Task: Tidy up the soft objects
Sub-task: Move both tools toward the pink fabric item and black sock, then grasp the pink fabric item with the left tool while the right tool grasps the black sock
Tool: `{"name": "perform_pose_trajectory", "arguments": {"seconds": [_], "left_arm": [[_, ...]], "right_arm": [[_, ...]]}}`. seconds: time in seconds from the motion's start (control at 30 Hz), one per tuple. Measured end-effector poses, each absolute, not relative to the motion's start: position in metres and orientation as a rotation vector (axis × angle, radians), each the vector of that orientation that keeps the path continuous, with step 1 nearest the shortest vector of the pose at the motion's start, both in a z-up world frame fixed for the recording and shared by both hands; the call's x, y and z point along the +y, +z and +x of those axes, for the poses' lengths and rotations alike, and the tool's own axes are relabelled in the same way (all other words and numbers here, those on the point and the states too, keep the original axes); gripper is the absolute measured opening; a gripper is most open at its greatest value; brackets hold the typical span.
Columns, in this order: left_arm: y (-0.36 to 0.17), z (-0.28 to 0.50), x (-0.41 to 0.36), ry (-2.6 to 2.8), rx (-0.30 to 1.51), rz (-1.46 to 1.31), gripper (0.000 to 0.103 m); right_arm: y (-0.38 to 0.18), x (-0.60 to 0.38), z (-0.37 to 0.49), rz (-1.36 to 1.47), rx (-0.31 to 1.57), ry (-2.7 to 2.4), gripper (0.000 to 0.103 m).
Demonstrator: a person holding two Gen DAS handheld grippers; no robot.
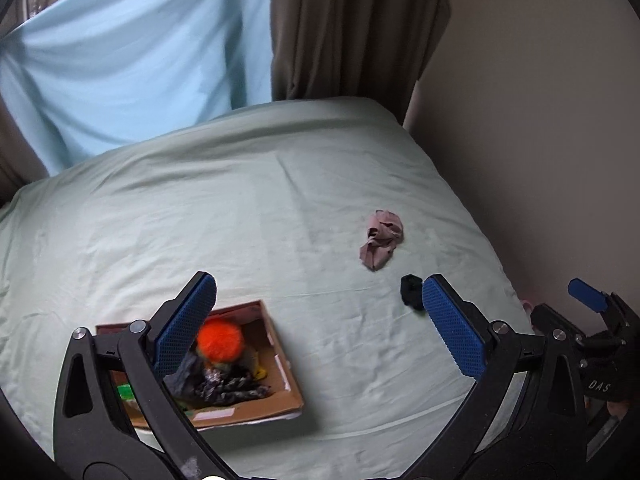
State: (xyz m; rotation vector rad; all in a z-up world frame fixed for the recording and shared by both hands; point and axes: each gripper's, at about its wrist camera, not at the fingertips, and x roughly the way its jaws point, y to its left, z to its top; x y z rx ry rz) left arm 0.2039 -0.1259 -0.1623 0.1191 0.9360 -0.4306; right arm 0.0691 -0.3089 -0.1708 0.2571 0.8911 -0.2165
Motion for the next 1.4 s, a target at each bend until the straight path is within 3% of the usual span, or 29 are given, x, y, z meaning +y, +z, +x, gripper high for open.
{"name": "perform_pose_trajectory", "arguments": {"seconds": [0.67,0.9,1.03,1.23,1.4], "left_arm": [[-0.353,0.334,-0.331,-0.616,1.142,0.473,0.103],[-0.432,0.356,-0.37,-0.683,1.174,0.629,0.102],[-0.466,0.364,-0.379,-0.706,1.188,0.687,0.095],[-0.482,0.369,-0.378,-0.743,1.197,0.674,0.084],[-0.479,0.368,-0.375,-0.776,1.218,0.639,0.056]], "right_arm": [[-0.366,-0.392,0.147,0.475,1.101,-0.216,0.101],[-0.425,-0.382,0.165,0.387,1.144,-0.249,0.101],[-0.456,-0.371,0.176,0.28,1.146,-0.239,0.1],[-0.479,-0.364,0.182,0.193,1.143,-0.23,0.085],[-0.476,-0.36,0.181,0.121,1.127,-0.23,0.05]]}}
